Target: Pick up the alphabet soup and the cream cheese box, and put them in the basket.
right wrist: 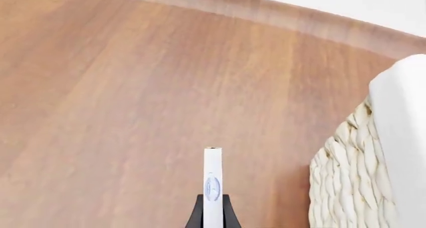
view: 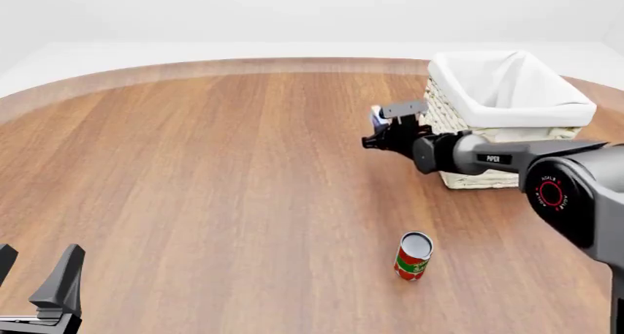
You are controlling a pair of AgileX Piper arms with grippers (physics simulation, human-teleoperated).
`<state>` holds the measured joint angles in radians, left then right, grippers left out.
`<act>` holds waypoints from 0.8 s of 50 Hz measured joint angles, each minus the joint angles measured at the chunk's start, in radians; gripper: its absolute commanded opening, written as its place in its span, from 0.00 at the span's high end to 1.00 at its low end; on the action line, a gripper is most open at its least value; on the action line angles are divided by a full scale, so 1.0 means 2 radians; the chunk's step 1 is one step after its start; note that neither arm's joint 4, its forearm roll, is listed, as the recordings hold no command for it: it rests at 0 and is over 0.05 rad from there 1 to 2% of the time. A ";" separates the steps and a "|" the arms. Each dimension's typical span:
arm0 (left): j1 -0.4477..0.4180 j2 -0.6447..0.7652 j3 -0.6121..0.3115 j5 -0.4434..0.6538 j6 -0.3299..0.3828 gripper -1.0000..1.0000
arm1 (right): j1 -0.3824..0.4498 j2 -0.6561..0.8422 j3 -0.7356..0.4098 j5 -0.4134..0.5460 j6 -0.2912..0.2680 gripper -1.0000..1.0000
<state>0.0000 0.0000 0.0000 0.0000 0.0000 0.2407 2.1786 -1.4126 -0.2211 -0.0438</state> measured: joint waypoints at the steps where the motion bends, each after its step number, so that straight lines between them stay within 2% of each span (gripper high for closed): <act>1: 0.000 0.000 0.000 0.000 0.000 0.00 | 0.001 -0.004 0.003 -0.001 0.000 1.00; 40: 0.000 0.000 0.000 0.000 0.000 0.00 | 0.017 -0.176 0.129 -0.041 -0.026 1.00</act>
<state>0.0000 0.0000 0.0000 0.0000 0.0000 0.2747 1.8263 -1.1555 -0.3028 -0.0953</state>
